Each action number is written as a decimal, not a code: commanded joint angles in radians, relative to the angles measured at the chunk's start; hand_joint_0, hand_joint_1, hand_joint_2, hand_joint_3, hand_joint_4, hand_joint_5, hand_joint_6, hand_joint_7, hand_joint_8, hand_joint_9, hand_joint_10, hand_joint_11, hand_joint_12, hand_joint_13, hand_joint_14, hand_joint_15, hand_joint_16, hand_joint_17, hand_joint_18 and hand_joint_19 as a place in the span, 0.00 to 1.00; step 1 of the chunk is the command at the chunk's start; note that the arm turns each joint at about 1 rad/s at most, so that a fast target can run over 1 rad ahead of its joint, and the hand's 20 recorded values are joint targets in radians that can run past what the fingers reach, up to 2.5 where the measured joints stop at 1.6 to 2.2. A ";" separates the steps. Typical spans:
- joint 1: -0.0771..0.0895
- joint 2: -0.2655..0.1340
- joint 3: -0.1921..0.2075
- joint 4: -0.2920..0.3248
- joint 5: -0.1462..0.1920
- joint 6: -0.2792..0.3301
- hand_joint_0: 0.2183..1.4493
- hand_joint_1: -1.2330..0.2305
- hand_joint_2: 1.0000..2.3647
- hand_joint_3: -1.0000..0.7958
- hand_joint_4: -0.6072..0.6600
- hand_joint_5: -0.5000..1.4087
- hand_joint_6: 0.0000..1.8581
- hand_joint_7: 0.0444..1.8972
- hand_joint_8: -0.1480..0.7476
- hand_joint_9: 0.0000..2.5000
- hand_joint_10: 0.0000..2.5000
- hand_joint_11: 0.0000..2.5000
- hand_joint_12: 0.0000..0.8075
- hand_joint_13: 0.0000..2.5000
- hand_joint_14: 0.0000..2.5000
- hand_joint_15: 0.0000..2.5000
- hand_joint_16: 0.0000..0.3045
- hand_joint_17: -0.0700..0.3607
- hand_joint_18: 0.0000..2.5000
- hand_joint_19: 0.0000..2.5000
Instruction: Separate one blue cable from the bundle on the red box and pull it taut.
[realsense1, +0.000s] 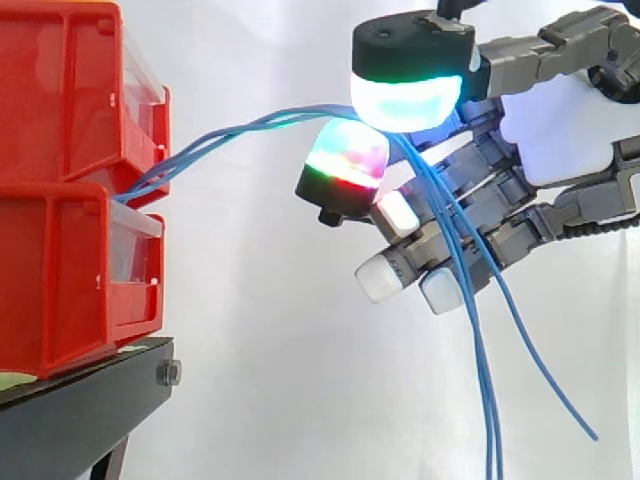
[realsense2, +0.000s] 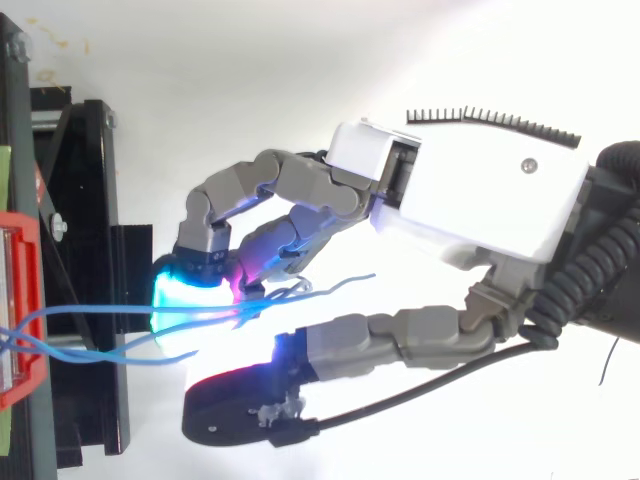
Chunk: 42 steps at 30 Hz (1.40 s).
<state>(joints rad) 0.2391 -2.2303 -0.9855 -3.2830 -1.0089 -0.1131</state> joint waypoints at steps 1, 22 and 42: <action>0.000 0.000 0.001 0.000 0.000 0.000 0.43 0.18 0.01 0.38 0.55 0.16 0.47 0.50 0.51 0.32 0.01 0.34 0.48 0.28 0.00 0.15 0.15 0.40 0.31 0.16; 0.000 0.000 0.001 0.002 0.000 -0.002 0.28 0.35 0.01 0.49 0.61 0.17 0.46 0.50 0.59 0.36 0.00 0.33 0.57 0.32 0.00 0.16 0.18 0.46 0.35 0.19; -0.007 0.000 -0.001 0.002 -0.002 -0.056 0.22 0.47 0.00 0.28 0.60 0.18 0.46 0.53 0.56 0.37 0.01 0.33 0.52 0.30 0.00 0.17 0.16 0.42 0.33 0.20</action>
<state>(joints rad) 0.2324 -2.2304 -0.9854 -3.2812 -1.0120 -0.1561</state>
